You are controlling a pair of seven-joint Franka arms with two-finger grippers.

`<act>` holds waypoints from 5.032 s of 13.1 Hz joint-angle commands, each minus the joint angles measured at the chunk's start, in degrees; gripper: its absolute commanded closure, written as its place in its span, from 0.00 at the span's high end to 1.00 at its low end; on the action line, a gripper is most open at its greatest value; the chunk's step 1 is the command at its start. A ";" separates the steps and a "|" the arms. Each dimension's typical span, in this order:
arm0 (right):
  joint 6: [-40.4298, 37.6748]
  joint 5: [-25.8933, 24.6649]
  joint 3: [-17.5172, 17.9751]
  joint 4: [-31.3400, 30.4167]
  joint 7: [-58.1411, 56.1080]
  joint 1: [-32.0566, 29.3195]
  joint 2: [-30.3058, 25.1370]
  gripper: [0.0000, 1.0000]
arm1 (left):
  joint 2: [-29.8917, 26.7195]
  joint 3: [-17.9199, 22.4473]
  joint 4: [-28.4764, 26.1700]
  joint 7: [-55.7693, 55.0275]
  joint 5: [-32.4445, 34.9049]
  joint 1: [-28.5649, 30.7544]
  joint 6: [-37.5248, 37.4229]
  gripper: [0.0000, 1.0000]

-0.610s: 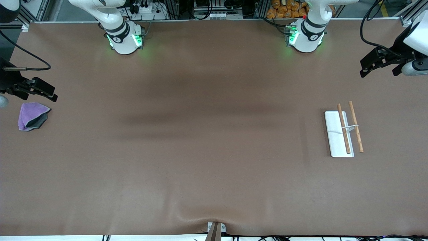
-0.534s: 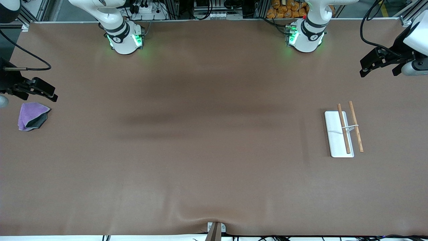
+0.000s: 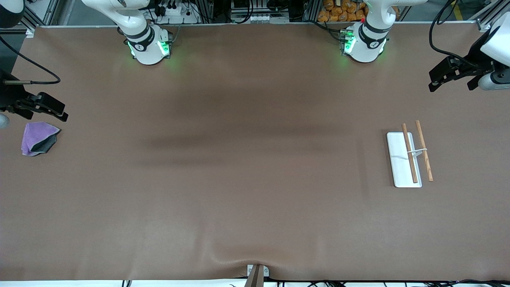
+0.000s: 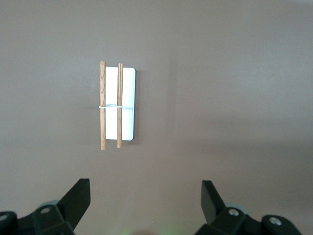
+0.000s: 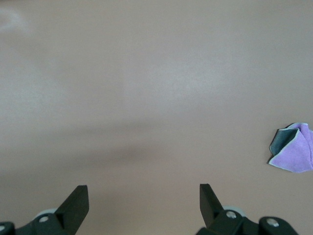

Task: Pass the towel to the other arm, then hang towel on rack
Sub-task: 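Move the right gripper down toward the purple towel, then grasp the purple towel with the right gripper while the left gripper approaches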

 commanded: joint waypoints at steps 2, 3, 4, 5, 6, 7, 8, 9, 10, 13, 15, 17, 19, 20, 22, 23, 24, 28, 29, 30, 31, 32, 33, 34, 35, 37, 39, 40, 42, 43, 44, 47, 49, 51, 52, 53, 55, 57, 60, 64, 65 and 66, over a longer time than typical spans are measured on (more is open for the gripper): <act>-0.34 -0.32 0.07 1.21 -0.38 -0.63 0.73 1.00 | 0.28 -0.14 1.09 0.32 -0.64 0.12 -2.17 1.00; -0.34 -0.32 0.07 1.04 -0.38 -0.63 0.73 1.00 | 0.28 -0.14 1.08 0.23 -0.82 0.03 -2.35 1.00; -0.34 -0.40 -0.02 0.95 -0.29 -0.72 0.81 1.00 | 0.28 -0.23 1.00 0.23 -0.82 0.03 -2.35 1.00; -0.34 -0.40 -0.02 1.04 -0.21 -0.80 0.82 1.00 | 0.28 -0.23 0.91 0.23 -0.90 0.11 -2.35 1.00; -0.34 -0.49 -0.02 1.04 0.23 -1.33 0.82 1.00 | 0.28 -0.23 0.82 0.23 -0.91 0.11 -2.26 1.00; -0.25 -0.40 -0.02 1.04 0.32 -1.85 1.16 1.00 | 0.28 -0.23 0.73 0.23 -0.91 0.11 -2.26 1.00; 0.01 -0.66 -0.02 1.21 0.41 -2.56 3.08 1.00 | 0.28 -0.23 0.65 0.23 -0.91 0.11 -2.26 1.00; -0.16 -0.84 -0.11 1.21 0.06 -2.74 3.45 1.00 | 0.28 -0.23 0.47 0.23 -0.99 0.11 -2.26 1.00; -0.25 -1.45 -0.11 1.04 0.06 -2.83 3.45 1.00 | 0.28 -0.23 0.30 0.23 -0.99 0.20 -2.26 1.00; -0.69 -6.27 -0.11 0.77 -0.29 -2.91 6.25 1.00 | 0.45 -0.14 -0.49 0.23 -1.08 0.29 -1.65 1.00; -0.78 -7.52 -0.11 0.69 -0.12 -3.53 7.76 1.00 | 0.45 -0.23 -1.81 0.23 -1.08 0.20 -0.16 1.00; -0.87 -7.52 -0.11 0.42 -0.38 -4.14 9.68 1.00 | 0.71 -0.14 -1.99 0.06 -2.83 0.11 -0.07 1.00; -1.04 -7.35 -0.02 0.51 -0.56 -5.63 11.00 1.00 | 0.98 -0.23 -2.08 0.05 -3.28 -0.06 -0.07 1.00; -1.04 -7.17 -0.02 0.51 -0.47 -5.90 11.88 1.00 | 1.15 -0.23 -2.25 0.05 -3.28 -0.32 -0.07 1.00; -1.13 -7.08 -0.02 0.25 -1.17 -6.95 12.33 1.00 | 1.68 -0.31 -2.26 -0.21 -3.28 -0.67 -0.07 1.00; -1.13 -7.08 -0.11 -0.36 -1.35 -7.39 12.76 1.00 | 2.03 -1.10 -2.17 -0.21 -3.28 -0.59 0.02 1.00; -1.13 -7.00 -0.02 -1.07 -1.61 -8.96 13.29 1.00 | 2.03 -1.45 -2.25 -0.21 -3.28 -0.59 0.54 1.00; -0.34 -6.38 -0.02 -1.69 -7.40 -13.11 16.19 1.00 | 2.03 -2.25 -2.43 -1.61 -2.93 -0.41 0.46 1.00; -0.25 -6.47 -0.02 -1.78 -7.76 -13.46 16.89 1.00 | 2.03 -2.25 -2.43 -1.70 -2.75 -0.41 0.55 1.00; -0.25 -6.38 -0.02 -1.69 -9.16 -14.59 17.77 1.00 | 2.03 -2.33 -2.43 -1.96 -2.75 -0.41 0.55 1.00; 0.70 -6.38 -0.02 -1.78 -11.61 -15.30 18.56 1.00 | 2.12 -2.34 -2.43 -2.23 -2.75 -0.41 0.81 1.00; 1.67 -6.47 -0.02 -1.78 -13.46 -16.26 19.44 1.00 | 2.12 -2.34 -2.52 -2.32 -2.75 -0.59 1.16 1.00; 2.03 -6.38 -0.02 -1.78 -15.04 -17.23 20.41 1.00 | 2.47 -2.42 -2.52 -2.84 -2.75 -0.59 1.43 1.00; 2.82 -6.38 -0.02 -1.78 -16.97 -18.11 21.20 1.00 | 2.73 -2.51 -2.61 -3.45 -2.75 -0.59 1.60 1.00; 3.87 -6.38 -0.02 -1.78 -18.91 -18.99 22.08 1.00 | 2.82 -2.51 -2.61 -3.55 -2.75 -0.68 1.69 1.00; 4.84 -6.47 -0.02 -1.78 -19.72 -19.87 23.31 1.00 | 3.00 -3.04 -2.78 -3.90 -2.75 -0.59 2.39 1.00; 7.73 -6.99 -0.11 -1.78 -19.80 -20.66 24.54 1.00 | 3.79 -3.21 -2.61 -5.56 -2.75 -0.85 2.48 1.00; 9.31 -7.17 -0.11 -1.78 -20.07 -21.62 25.33 1.00 | 4.66 -3.65 -2.61 -7.22 -2.75 -1.11 2.48 1.00; 10.03 -7.26 -0.11 -1.78 -22.69 -22.42 27.09 1.00 | 6.25 -5.06 -2.61 -10.22 -2.66 -1.46 2.48 1.00; 10.90 -7.26 -0.11 -1.86 -23.75 -23.12 27.70 1.00 | 6.69 -5.41 -2.61 -11.62 -2.58 -2.16 2.48 1.00; 11.52 -7.26 -0.11 -1.78 -26.20 -23.82 28.75 1.00 | 7.30 -5.59 -2.61 -12.85 -2.58 -2.52 2.48 1.00; 13.72 -7.70 -0.19 -1.51 -31.57 -26.37 31.30 1.00 | 8.45 -5.68 -2.61 -13.92 -2.40 -3.40 2.57 1.00; 15.12 -11.89 -0.11 -1.07 -32.98 -27.61 31.75 1.00 | 8.45 -7.07 -2.52 -17.76 -2.40 -3.75 2.57 1.00; 16.70 -16.56 -0.11 -1.25 -33.08 -28.22 32.62 1.00 | 9.24 -8.57 -2.34 -21.20 -2.40 -3.93 2.57 1.00; 17.58 -16.92 -0.11 -1.25 -33.16 -29.36 33.50 1.00 | 9.59 -9.10 -2.34 -22.08 -2.40 -3.93 2.92 1.00; 19.68 -16.93 -0.11 -1.16 -34.64 -30.50 34.29 1.00 | 9.68 -9.54 -2.34 -23.22 -2.40 -4.02 2.92 1.00; 24.60 -17.01 -0.11 -1.16 -38.60 -32.26 35.53 1.00 | 9.77 -10.42 -2.43 -25.51 -2.40 -4.37 2.92 1.00; 25.15 -17.28 -0.19 -1.34 -38.70 -32.88 36.76 0.93 | 10.82 -10.95 -2.26 -27.97 -2.40 -5.24 2.92 1.00; 26.64 -21.22 -0.11 -1.34 -38.88 -33.23 37.64 0.83 | 11.00 -11.04 -2.25 -28.86 -2.40 -5.95 3.62 1.00; 27.69 -22.38 -0.11 -1.51 -41.15 -34.11 38.61 0.80 | 11.88 -11.12 -2.17 -30.35 -2.31 -7.09 4.06 1.00; 27.26 -22.29 -0.11 -1.69 -41.42 -34.20 38.61 0.75 | 12.23 -11.12 -2.08 -30.53 -2.31 -7.18 4.33 1.00; 27.00 -22.29 -0.11 -1.78 -41.43 -34.38 38.61 0.67 | 12.32 -11.21 -1.99 -30.79 -2.31 -7.27 4.33 1.00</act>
